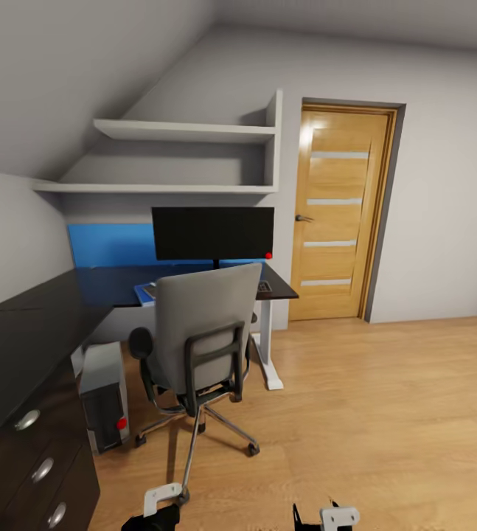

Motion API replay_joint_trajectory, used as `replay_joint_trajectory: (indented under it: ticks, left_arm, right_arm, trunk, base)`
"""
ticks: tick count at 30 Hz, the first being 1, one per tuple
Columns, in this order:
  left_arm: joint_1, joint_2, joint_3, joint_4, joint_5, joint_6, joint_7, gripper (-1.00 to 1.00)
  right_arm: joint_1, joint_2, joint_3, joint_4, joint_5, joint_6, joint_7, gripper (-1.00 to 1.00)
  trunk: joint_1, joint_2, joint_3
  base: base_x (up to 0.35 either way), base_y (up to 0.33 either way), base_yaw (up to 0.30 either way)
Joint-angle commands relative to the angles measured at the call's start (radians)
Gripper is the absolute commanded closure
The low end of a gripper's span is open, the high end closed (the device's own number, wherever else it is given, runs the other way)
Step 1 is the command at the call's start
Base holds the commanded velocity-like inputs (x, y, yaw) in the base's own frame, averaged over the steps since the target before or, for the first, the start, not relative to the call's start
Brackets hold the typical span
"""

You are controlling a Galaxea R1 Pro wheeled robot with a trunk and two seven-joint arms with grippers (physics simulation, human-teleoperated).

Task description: In the bedroom, organize the workspace by keeping the computer under the desk, ensuring the monitor is on the desk, placing the keyboard on the desk next to the monitor, placing the mouse on the desk next to the keyboard, moving the folder from the swivel chair onto the desk next to the mouse, stacking the notebook on top of the folder with the pen on top of the notebook, and positioning the swivel chair next to the desk.

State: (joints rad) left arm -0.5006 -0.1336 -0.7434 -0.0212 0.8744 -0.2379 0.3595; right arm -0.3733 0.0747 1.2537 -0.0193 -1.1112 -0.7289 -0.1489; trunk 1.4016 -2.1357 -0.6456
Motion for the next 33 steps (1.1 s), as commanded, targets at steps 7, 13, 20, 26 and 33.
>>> replay_joint_trajectory:
  ticks: [7,13,20,26,33]
  left_arm:
    - [0.008,0.019,-0.008,0.0,0.008,-0.002,0.003,-1.0]
    - [0.079,0.028,-0.009,0.0,0.005,-0.01,0.003,-1.0]
    - [0.172,0.029,-0.011,0.0,-0.002,-0.032,0.001,-1.0]
    - [0.237,0.029,-0.013,0.0,-0.005,-0.096,0.001,-1.0]
    - [0.248,0.033,-0.014,0.0,-0.006,-0.11,0.001,-1.0]
  right_arm:
    - [0.0,-0.018,0.011,0.008,-0.1,0.001,-0.009,-1.0]
    - [0.005,-0.023,0.012,0.012,-0.154,0.008,-0.009,-1.0]
    - [0.026,-0.026,0.012,0.013,-0.166,0.01,-0.009,-1.0]
    - [0.038,-0.027,0.013,0.012,-0.168,0.018,-0.009,-1.0]
    - [0.04,-0.027,0.014,0.012,-0.167,0.021,-0.008,-1.0]
  trunk:
    - [-0.028,0.049,0.021]
    - [-0.051,0.091,0.037]
    - [-0.078,0.14,0.049]
    - [-0.101,0.182,0.063]
    - [-0.127,0.231,0.085]
  base:
    - [-0.338,0.0,0.0]
    - [-0.294,0.0,0.0]
    - [-0.074,0.0,0.0]
    - [-0.01,0.0,0.0]
    - [-0.001,0.0,0.0]
